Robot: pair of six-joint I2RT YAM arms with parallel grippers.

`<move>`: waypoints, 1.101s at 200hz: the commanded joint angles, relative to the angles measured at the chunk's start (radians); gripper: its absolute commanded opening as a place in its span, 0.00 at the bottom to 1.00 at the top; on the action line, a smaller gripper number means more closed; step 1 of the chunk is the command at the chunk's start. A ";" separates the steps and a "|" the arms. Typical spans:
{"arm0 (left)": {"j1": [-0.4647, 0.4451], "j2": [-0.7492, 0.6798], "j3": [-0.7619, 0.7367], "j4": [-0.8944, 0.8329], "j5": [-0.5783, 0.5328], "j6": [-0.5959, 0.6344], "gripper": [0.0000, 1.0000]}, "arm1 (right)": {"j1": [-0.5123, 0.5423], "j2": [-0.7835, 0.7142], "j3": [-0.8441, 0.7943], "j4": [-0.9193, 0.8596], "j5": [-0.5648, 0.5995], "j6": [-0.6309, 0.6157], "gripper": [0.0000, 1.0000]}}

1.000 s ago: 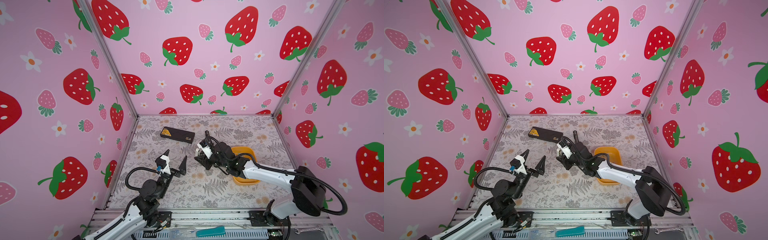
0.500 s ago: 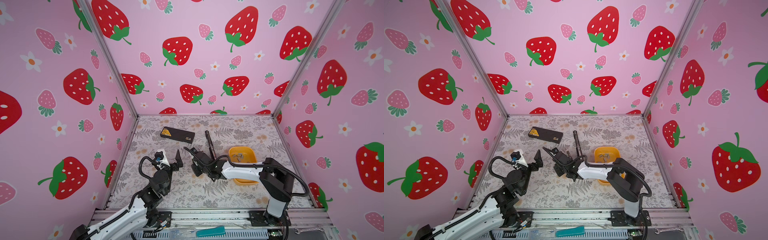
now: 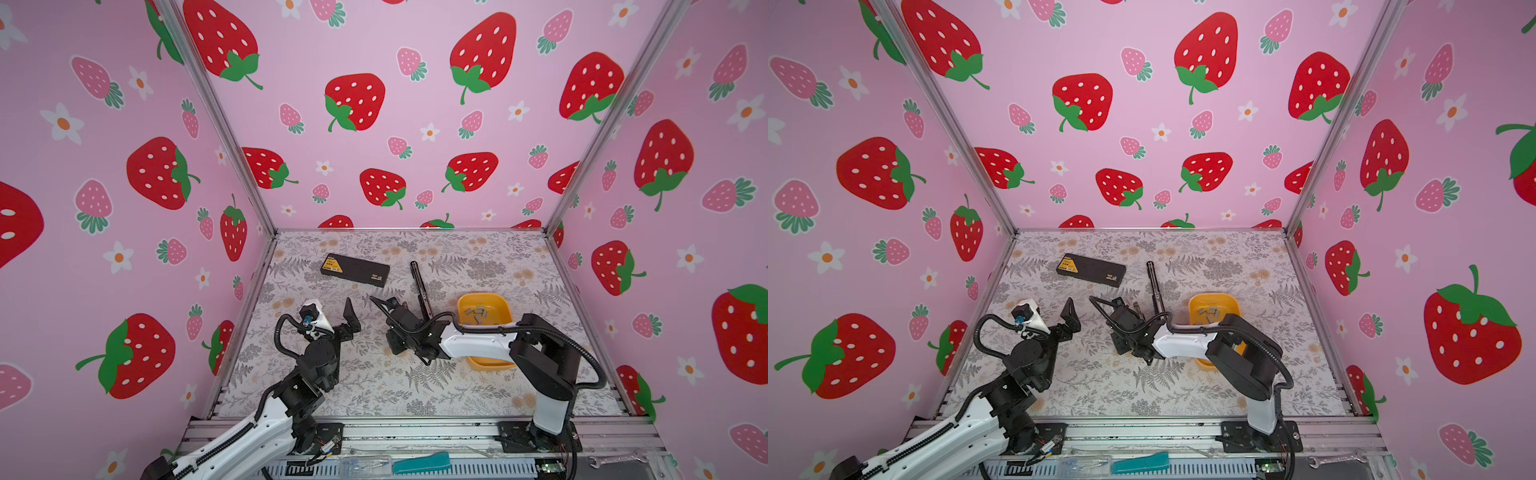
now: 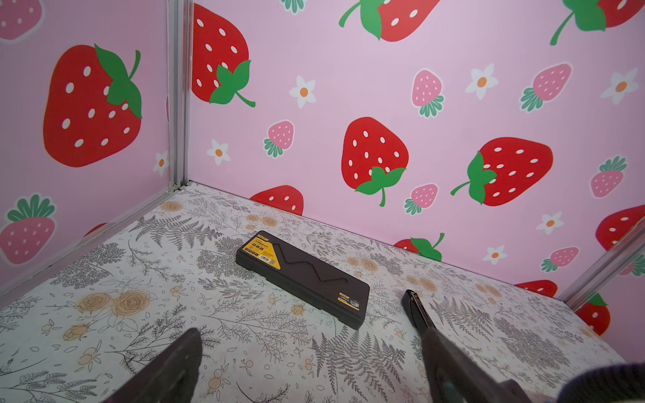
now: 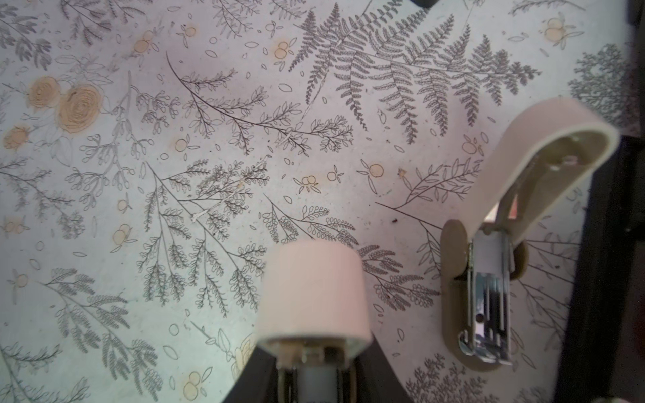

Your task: Load the staples into the stapler

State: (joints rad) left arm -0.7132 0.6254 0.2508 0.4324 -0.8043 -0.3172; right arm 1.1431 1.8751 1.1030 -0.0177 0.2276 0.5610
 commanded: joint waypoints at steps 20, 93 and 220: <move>0.010 0.003 0.032 -0.030 -0.033 -0.051 0.99 | -0.002 0.027 -0.004 -0.025 0.070 0.044 0.00; 0.023 0.003 0.032 -0.048 -0.030 -0.085 0.99 | -0.002 0.071 0.012 -0.026 0.051 0.062 0.00; 0.035 0.002 0.034 -0.074 -0.026 -0.127 0.99 | 0.000 0.012 -0.025 -0.005 0.084 0.064 0.47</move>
State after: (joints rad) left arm -0.6849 0.6308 0.2508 0.3817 -0.8040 -0.4068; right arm 1.1427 1.9293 1.1004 -0.0219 0.2848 0.6079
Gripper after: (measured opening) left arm 0.990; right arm 0.447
